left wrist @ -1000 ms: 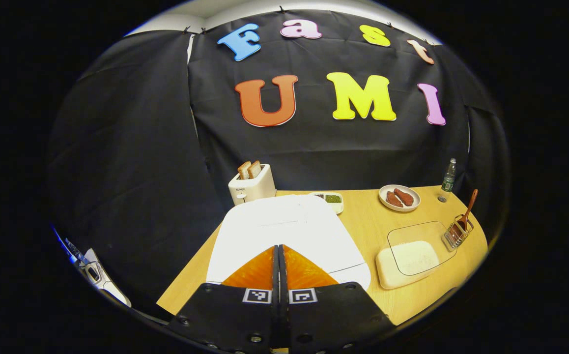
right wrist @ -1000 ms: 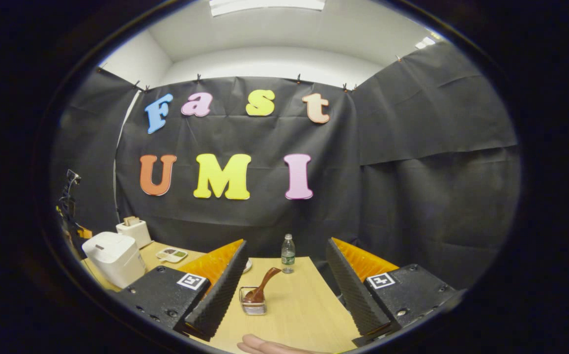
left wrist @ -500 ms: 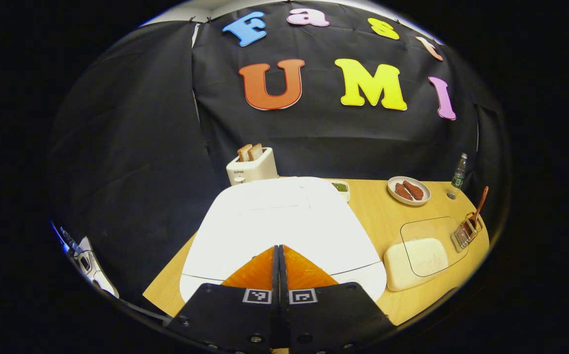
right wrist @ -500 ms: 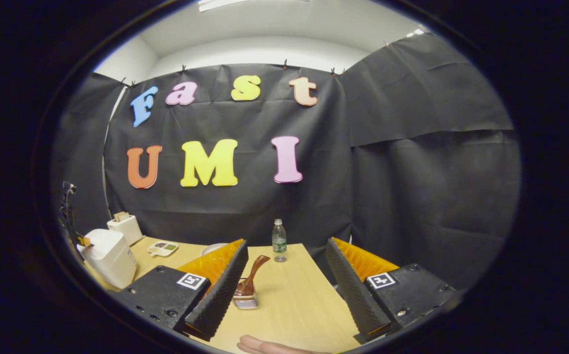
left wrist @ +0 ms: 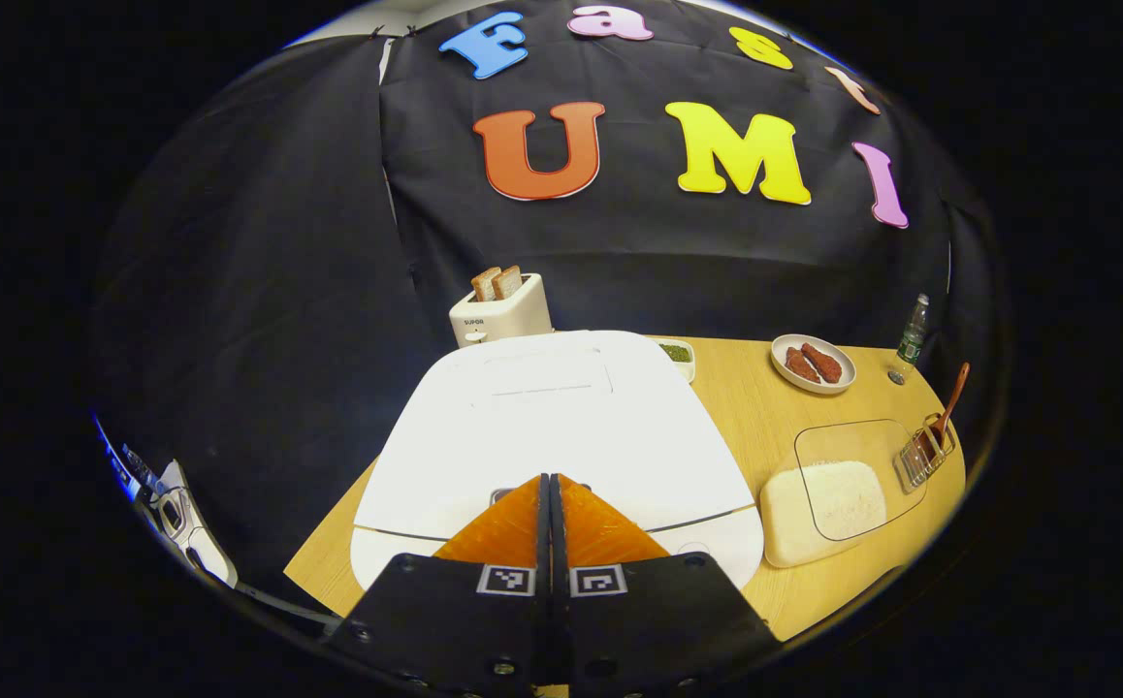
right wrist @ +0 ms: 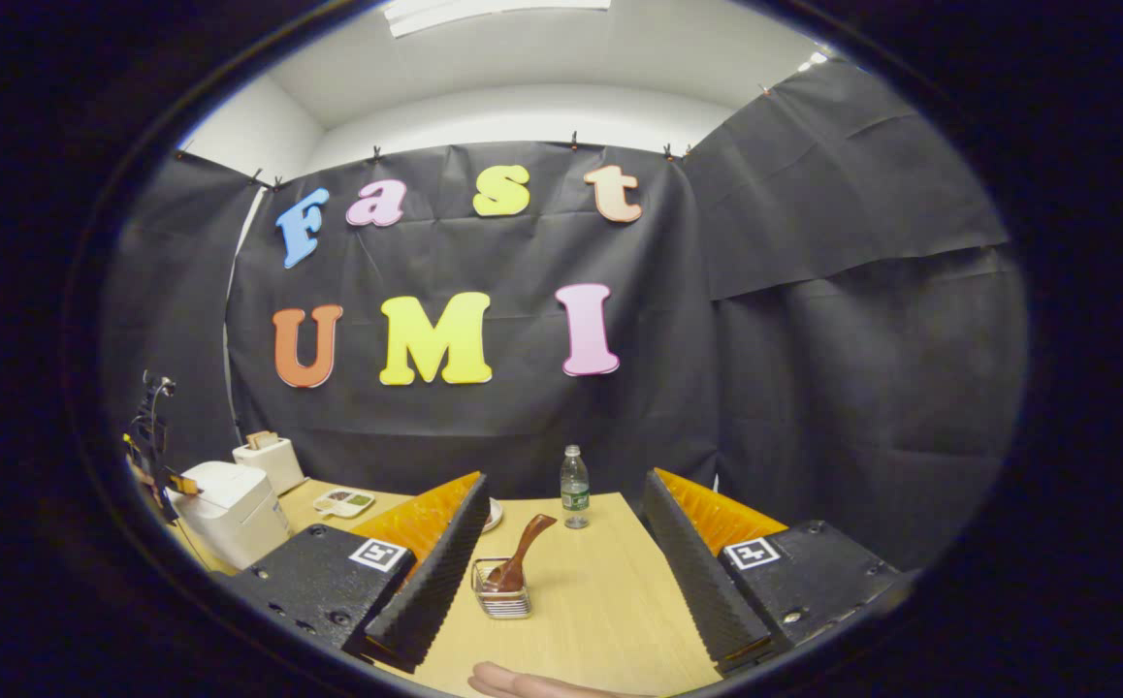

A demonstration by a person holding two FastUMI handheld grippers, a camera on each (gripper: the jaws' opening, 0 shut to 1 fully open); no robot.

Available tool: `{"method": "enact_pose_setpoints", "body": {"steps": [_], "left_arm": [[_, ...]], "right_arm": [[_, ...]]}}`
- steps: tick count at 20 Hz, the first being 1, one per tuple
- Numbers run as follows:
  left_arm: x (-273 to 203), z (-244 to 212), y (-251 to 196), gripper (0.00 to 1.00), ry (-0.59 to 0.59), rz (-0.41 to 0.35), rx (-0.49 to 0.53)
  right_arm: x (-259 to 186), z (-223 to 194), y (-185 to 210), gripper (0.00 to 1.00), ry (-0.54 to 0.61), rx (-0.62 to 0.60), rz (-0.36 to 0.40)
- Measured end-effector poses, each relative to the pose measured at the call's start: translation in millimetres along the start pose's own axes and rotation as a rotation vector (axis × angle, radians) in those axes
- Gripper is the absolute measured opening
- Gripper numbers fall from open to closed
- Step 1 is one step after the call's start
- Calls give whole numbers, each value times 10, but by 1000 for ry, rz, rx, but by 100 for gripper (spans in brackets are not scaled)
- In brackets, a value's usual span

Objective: Close the left gripper, press the button to open the rice cooker; take a wooden spoon from the chopstick holder with the right hand, scoop a spoonful of rice and pour it into the rice cooker, then put the wooden spoon back into the chopstick holder.

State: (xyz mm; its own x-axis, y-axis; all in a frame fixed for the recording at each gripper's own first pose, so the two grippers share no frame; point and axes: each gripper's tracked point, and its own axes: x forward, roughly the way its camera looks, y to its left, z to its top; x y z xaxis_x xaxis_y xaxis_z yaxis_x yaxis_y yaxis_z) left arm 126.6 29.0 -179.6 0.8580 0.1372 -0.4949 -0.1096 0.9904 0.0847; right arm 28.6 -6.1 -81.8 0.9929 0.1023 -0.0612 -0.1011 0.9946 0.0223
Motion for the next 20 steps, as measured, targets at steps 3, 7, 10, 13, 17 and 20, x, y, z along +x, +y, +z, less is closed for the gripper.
{"method": "enact_pose_setpoints", "body": {"steps": [3,7,10,13,17,20], "left_arm": [[-164,250,36,0,-92,38,-57],[-515,531,-55,0,-170,40,-66],[-812,606,-174,0,-218,16,-62],[-1099,667,-360,13,-271,-30,-40],[-1461,820,-488,27,-376,-77,-24],[-1602,801,-578,66,-412,-120,-28]], "right_arm": [[43,-85,-35,100,22,-17,-14],[81,-111,77,100,16,-10,5],[196,-178,126,100,24,-22,8],[378,-261,179,100,36,-27,0],[629,-541,304,100,116,-25,4],[825,-743,421,100,152,-21,29]]}}
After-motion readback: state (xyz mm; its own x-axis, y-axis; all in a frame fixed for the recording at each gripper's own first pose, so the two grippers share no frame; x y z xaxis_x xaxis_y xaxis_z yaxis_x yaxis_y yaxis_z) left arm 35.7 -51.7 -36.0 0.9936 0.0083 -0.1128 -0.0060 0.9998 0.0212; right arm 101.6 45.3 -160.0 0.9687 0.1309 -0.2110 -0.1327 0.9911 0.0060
